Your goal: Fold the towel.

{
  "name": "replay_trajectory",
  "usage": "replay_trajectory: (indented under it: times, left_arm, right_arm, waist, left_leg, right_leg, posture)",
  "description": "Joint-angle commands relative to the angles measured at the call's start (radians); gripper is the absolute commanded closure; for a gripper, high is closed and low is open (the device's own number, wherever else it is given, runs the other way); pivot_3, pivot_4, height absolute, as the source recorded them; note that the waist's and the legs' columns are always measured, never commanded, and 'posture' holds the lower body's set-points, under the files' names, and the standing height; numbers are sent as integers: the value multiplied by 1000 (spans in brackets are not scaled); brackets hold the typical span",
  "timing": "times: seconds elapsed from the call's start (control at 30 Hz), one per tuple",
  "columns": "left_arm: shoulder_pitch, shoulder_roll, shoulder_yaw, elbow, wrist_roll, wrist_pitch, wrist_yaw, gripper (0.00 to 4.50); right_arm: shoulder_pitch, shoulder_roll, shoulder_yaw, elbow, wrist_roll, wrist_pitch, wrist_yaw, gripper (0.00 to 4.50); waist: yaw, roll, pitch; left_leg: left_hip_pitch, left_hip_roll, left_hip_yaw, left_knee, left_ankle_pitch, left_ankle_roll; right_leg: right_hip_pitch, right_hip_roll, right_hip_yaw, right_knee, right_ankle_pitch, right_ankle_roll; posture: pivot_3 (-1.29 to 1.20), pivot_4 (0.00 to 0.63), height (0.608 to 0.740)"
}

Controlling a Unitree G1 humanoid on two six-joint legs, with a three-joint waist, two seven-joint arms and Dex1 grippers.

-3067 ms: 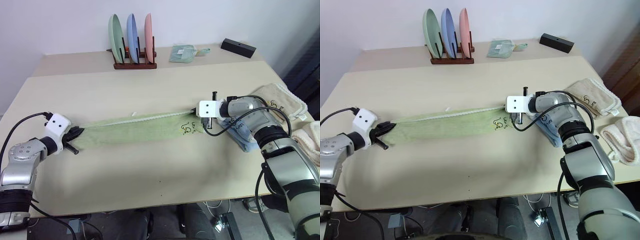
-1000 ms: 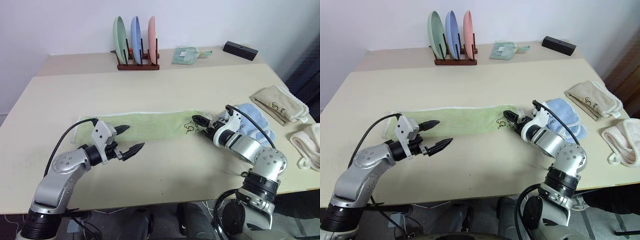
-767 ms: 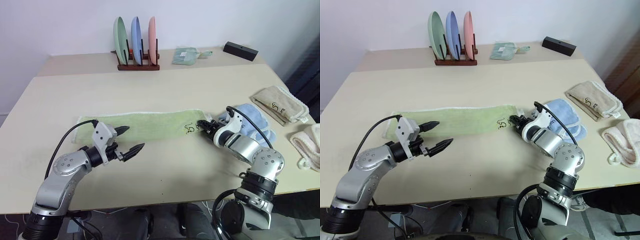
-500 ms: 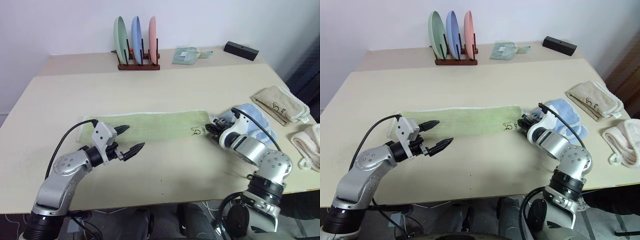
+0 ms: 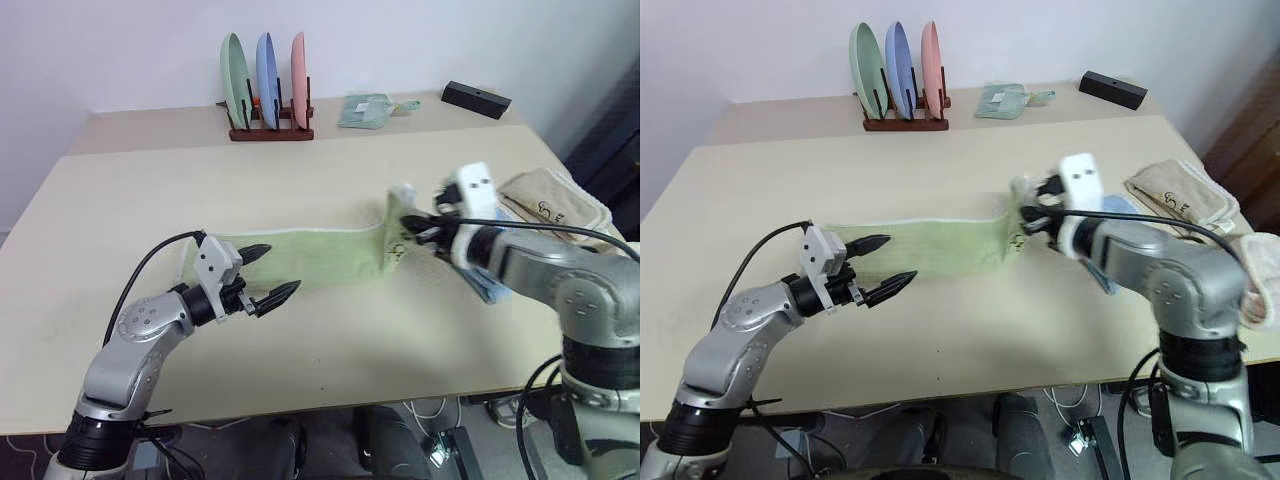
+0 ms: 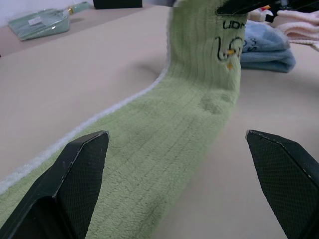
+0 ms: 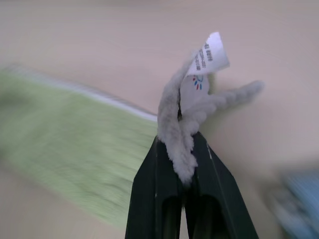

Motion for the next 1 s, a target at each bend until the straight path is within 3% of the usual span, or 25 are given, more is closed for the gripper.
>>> replay_trajectory:
  times: [0.03,0.17,0.5,0.6,0.8,0.93,1.0]
  left_arm:
    - [-20,-10,4,-14,-4,-3,8,0]
    - [1,-23,0,-42,0,-1,28,0]
    - [53,-18,25,-79,-4,9,64,0]
    - [56,-15,36,-75,-4,10,71,0]
    - [75,3,79,-77,-7,13,86,0]
    - [101,16,142,-72,-18,16,103,0]
    - [114,21,167,-65,-19,14,108,0]
  right_arm:
    - [-59,52,164,54,-106,-101,84,4426]
    - [-113,152,384,210,-276,-245,173,4426]
    - [-103,275,410,285,-387,-289,233,4426]
    - [-94,275,385,248,-373,-300,284,3604]
    - [-54,176,337,118,-348,-361,440,705]
    - [-53,141,225,92,-283,-372,507,705]
    - [-76,165,176,163,-296,-381,467,1336]
  waist:
    - [-1,0,0]
    - [-2,-1,0]
    - [-1,-1,0]
    - [-1,-1,0]
    - [0,-1,0]
    - [-1,-1,0]
    - [-2,-1,0]
  left_leg:
    - [0,0,0,0,0,0]
    - [-1,0,0,0,0,-1]
    - [-1,-1,-1,0,0,-1]
    - [-1,-1,0,0,0,-1]
    - [-1,-1,0,0,0,0]
    - [-1,-1,-1,0,0,0]
    - [-1,0,0,0,0,0]
  right_leg:
    - [0,0,0,0,0,0]
    - [0,0,0,-1,0,0]
    - [-2,0,0,-1,0,0]
    - [-2,0,0,-1,0,0]
    - [-1,0,0,-1,0,0]
    - [-1,0,0,-1,0,0]
    - [-1,0,0,-1,0,0]
  posture:
    - [0,150,733]
    - [0,150,733]
    - [0,150,733]
    - [0,150,733]
    - [0,150,733]
    - [0,150,733]
    - [0,150,733]
